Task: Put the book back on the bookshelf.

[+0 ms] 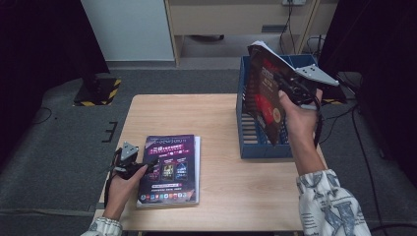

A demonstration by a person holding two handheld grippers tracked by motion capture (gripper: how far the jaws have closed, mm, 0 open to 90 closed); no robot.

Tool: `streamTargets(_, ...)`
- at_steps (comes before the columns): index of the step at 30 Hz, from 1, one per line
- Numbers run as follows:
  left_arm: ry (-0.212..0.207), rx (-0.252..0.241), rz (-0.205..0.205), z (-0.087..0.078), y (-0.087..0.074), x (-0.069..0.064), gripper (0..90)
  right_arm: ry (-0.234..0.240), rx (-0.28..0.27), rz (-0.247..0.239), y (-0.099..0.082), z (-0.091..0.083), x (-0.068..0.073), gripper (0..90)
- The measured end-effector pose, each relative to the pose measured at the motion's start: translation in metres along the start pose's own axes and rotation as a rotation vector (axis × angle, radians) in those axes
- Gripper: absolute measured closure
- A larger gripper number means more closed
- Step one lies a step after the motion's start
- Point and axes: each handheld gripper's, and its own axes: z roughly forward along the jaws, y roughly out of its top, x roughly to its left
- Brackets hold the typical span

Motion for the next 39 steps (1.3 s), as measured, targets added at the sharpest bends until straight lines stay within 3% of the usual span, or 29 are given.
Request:
streamTargets(9, -0.002, -0.002, -0.003, 0.001, 0.000, 0.001, 6.9, -0.057, -0.003, 0.003, -0.012, 0.033, 0.006, 86.9)
streamTargets(15, -0.002, -0.003, -0.003, 0.001, 0.000, 0.001, 7.0, -0.070, -0.023, 0.008, -0.024, 0.043, 0.010, 86.9)
streamTargets(24, -0.004, -0.003, 0.000, 0.001, 0.000, 0.000, 7.1, -0.070, -0.039, 0.020, -0.042, 0.051, 0.009, 86.9)
streamTargets(39, -0.003, 0.000, 0.015, 0.002, 0.001, -0.002, 7.2, -0.128, -0.055, 0.028, -0.067, 0.046, 0.004, 86.9)
